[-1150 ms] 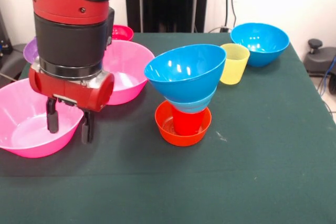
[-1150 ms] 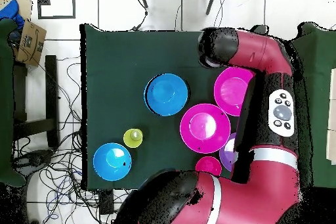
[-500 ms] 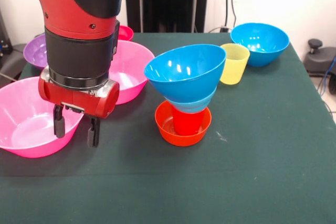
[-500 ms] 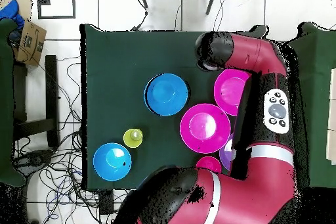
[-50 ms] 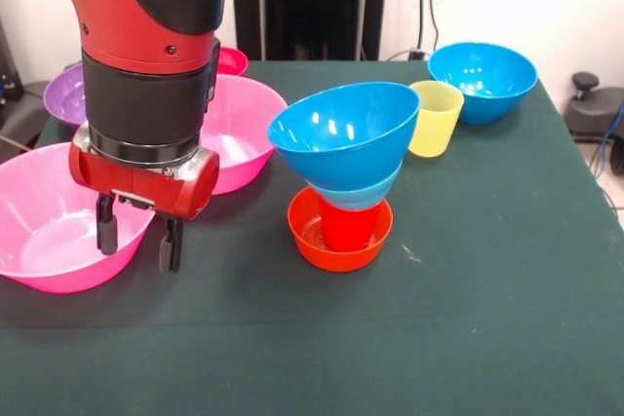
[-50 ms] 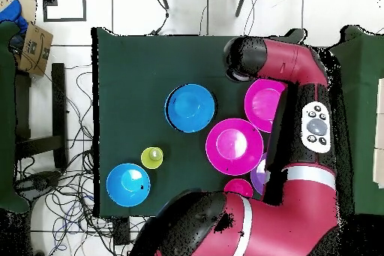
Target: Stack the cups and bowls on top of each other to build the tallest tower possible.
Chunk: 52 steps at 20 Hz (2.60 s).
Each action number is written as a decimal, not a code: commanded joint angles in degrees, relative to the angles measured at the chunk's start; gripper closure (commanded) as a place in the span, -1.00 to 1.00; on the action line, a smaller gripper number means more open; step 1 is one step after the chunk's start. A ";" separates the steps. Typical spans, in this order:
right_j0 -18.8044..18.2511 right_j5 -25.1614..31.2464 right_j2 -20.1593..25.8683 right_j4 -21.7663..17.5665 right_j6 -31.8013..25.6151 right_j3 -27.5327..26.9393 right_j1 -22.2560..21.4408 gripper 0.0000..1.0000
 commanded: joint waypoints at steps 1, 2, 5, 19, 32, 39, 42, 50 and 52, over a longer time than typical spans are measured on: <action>1.30 1.57 2.17 -4.12 -6.58 6.68 1.83 -1.00; 1.36 1.23 1.89 -4.02 -5.83 7.44 1.61 -1.00; 1.58 -0.22 1.08 -3.51 -3.00 9.86 0.91 -1.00; -1.42 -5.40 2.08 -3.51 -2.52 16.30 0.85 -1.00; -1.49 -9.15 1.53 -4.48 -2.00 16.91 1.77 -1.00; -2.40 -10.16 2.31 -3.79 -2.06 16.71 3.56 -1.00; -2.95 -11.02 2.48 -3.88 -2.41 15.95 4.83 -1.00; -2.52 -8.79 -0.20 -5.05 -2.80 15.54 3.54 -1.00; -2.56 -7.84 -0.90 -5.45 -3.39 15.00 2.93 -1.00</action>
